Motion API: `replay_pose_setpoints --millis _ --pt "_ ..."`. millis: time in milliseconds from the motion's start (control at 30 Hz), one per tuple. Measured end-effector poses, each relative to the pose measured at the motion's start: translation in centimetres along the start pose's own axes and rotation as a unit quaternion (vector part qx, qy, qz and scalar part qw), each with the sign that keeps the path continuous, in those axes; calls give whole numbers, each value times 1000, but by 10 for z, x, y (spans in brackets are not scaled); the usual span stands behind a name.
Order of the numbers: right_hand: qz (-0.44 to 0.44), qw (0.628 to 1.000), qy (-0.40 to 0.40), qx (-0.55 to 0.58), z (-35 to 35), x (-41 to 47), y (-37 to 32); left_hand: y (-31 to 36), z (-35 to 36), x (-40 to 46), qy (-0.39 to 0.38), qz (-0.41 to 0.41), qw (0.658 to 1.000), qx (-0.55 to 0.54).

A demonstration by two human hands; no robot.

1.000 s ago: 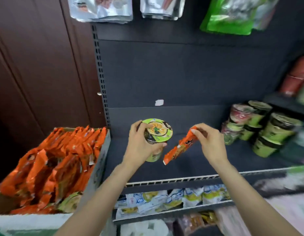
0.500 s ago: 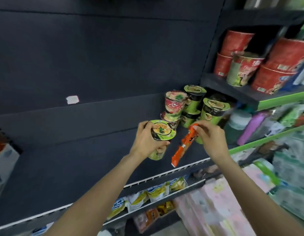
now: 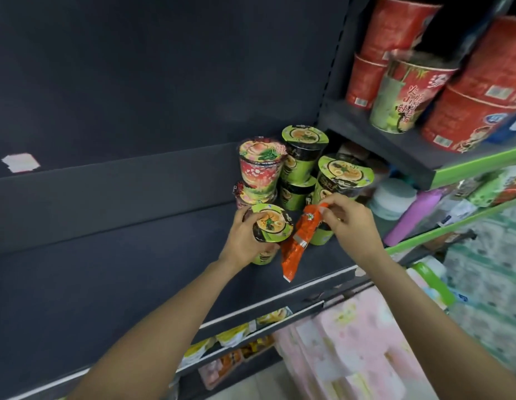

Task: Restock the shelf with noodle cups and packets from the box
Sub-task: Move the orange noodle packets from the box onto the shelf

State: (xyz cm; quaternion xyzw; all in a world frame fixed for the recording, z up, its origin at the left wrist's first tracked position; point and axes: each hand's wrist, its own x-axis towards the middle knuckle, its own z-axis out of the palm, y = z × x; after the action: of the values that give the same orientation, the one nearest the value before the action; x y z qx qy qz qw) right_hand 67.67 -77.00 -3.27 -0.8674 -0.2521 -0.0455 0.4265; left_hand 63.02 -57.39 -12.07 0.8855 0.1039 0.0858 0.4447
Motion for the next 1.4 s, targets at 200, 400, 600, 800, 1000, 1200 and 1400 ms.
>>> replay_pose_setpoints --millis 200,400,600,800,1000,1200,1400 --pt "-14 999 -20 30 -7 8 15 -6 8 -5 -42 -20 999 -1" --pt "-19 998 -35 50 -14 9 20 -2 2 -11 -24 -50 997 50" --pt "-26 998 -32 52 -23 2 22 17 10 -14 -26 -66 995 74" --pt "-60 997 -26 42 -35 -11 24 51 12 -28 51 -39 996 57" --pt "-114 993 -26 -3 -44 -24 13 133 -3 -70 51 78 994 -62" --pt "-142 989 -47 -6 -36 -35 -18 138 -23 -93 87 75 993 11" --pt "-146 984 -93 43 0 -37 -55 120 -67 -118 142 53 987 57"
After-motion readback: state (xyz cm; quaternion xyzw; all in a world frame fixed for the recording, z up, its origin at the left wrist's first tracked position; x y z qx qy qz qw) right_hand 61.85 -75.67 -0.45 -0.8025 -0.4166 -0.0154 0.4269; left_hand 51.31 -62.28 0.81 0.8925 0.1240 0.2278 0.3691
